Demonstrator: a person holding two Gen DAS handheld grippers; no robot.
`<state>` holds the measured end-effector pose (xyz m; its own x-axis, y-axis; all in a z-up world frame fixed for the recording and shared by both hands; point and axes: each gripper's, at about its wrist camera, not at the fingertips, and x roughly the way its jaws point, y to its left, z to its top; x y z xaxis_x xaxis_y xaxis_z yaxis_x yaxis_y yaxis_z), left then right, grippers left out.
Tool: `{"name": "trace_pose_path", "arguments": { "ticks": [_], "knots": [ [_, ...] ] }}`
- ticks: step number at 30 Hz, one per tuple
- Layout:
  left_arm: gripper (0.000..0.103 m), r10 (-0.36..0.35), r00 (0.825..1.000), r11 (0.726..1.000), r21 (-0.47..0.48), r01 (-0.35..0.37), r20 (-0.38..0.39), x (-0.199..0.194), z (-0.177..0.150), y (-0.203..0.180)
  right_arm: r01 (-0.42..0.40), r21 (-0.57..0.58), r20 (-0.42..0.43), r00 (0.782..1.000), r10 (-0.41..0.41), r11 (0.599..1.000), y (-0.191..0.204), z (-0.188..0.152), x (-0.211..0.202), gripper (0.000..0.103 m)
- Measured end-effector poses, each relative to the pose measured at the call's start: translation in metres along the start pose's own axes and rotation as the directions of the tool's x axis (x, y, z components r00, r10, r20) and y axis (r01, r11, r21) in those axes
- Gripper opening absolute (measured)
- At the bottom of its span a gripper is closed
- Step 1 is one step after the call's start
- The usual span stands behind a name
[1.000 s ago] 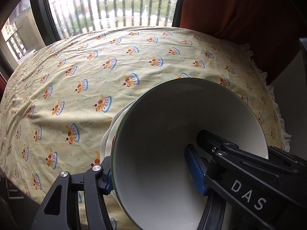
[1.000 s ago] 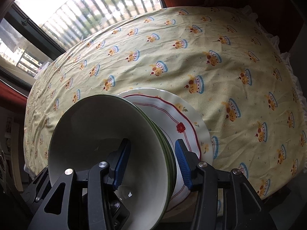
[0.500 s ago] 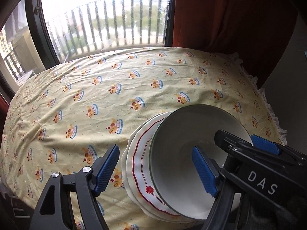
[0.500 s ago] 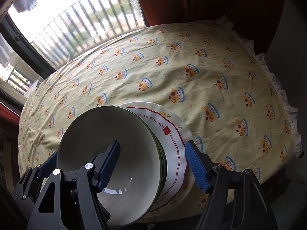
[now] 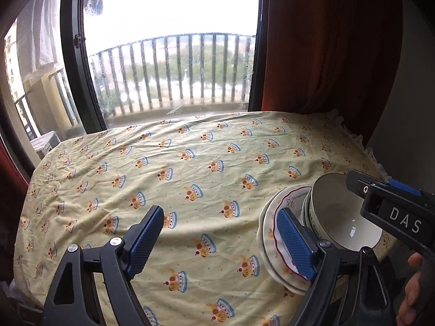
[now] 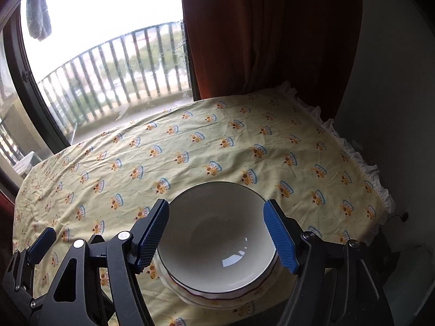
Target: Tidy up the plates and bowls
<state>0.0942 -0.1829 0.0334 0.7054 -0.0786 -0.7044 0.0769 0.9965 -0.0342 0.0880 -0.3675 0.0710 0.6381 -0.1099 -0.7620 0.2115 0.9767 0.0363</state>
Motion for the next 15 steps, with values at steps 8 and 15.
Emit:
{"name": "trace_pose_path", "arguments": {
  "ticks": [8,15],
  "knots": [
    [0.091,0.076,0.997,0.995,-0.067,-0.074,0.033,-0.021,-0.030,0.101,-0.062,-0.044,0.024,0.998,0.063,0.997,0.078,-0.045,-0.014,0.078],
    [0.097,0.151,0.986,0.981,-0.138,-0.140,0.074,-0.034,-0.062,0.152,-0.082,-0.147,0.089,0.991,0.096,0.986,0.113,-0.083,-0.018,0.085]
  ]
}}
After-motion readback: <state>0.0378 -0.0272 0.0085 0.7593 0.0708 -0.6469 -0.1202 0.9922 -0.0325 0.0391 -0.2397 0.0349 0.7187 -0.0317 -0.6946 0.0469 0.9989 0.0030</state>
